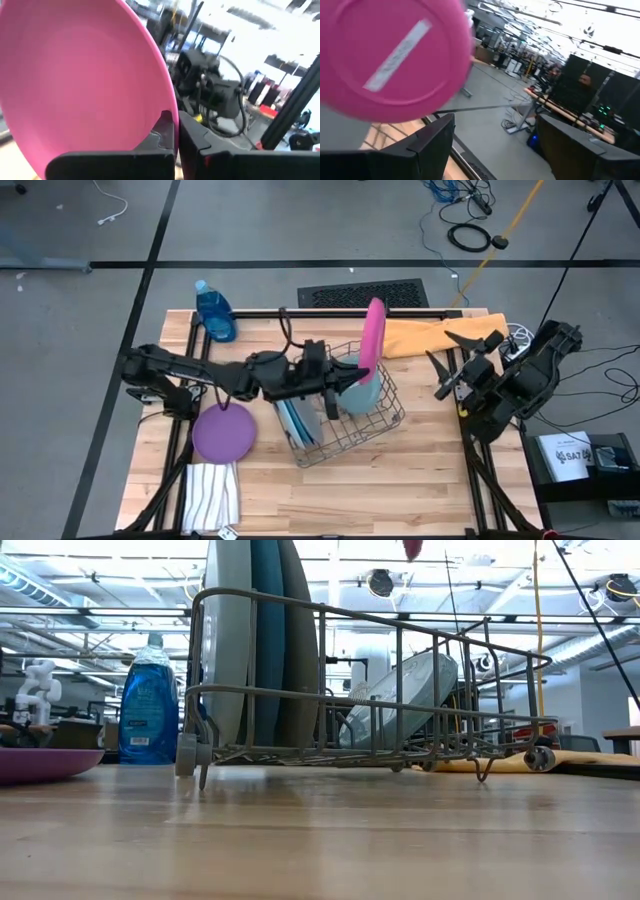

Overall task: Sort dishes
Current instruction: Put the pink plate into the dish rack

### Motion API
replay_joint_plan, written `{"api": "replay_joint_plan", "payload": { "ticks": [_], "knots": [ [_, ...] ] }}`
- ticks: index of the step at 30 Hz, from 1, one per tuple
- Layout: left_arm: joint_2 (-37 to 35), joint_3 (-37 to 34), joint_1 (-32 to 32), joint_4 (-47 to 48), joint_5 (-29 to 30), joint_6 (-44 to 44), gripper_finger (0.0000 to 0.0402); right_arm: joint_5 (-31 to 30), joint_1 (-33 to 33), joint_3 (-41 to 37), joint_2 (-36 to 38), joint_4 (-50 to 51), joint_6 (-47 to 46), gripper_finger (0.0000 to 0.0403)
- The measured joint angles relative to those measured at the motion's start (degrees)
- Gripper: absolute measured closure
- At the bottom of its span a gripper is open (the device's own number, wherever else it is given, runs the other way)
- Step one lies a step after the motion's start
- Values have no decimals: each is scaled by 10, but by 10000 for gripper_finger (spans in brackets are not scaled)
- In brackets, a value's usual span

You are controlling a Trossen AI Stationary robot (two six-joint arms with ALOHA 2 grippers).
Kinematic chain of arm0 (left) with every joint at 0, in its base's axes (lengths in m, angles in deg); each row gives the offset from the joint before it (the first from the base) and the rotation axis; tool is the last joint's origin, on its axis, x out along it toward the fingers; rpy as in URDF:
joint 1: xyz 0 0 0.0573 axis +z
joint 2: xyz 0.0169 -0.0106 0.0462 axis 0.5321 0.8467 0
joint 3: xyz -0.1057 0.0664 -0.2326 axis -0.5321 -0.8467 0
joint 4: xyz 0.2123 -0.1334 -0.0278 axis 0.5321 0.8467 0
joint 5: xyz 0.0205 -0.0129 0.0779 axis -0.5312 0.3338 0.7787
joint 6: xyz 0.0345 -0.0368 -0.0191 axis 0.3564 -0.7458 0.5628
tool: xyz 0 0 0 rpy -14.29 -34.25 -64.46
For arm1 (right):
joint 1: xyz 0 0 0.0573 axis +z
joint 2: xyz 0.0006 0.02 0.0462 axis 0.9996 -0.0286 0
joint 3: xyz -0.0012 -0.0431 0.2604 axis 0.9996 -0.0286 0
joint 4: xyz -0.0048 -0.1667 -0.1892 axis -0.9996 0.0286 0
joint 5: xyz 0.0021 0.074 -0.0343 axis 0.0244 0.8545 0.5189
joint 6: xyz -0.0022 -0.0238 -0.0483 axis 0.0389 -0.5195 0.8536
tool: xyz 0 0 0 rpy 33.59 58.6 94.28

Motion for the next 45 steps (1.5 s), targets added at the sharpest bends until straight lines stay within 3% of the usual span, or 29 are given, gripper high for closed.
{"api": "replay_joint_plan", "payload": {
  "ticks": [7, 11, 16, 21, 25, 28, 35, 45],
  "knots": [
    [49, 0, -26, -223, 67, 110, 401, 4, 47, 0, -16, -157, 224, 126],
    [72, 0, -50, -405, 54, 223, 401, 31, 50, 0, -24, -245, 317, 126],
    [89, 0, -81, -468, 26, 335, 401, 73, 50, 0, -20, -334, 361, 126],
    [96, 0, -100, -479, -39, 389, 402, 194, 50, 0, -27, -479, 451, 126],
    [96, 0, -115, -480, -115, 438, 401, 392, 41, 0, -21, -689, 601, 126],
    [96, 0, -127, -480, -199, 498, 402, 526, 30, 0, -7, -811, 650, 126],
    [95, 0, -137, -498, -392, 578, 402, 693, -7, 0, -4, -957, 665, 126],
    [95, 0, -122, -498, -462, 537, 402, 795, -108, 0, -44, -987, 596, 126]
  ]
}}
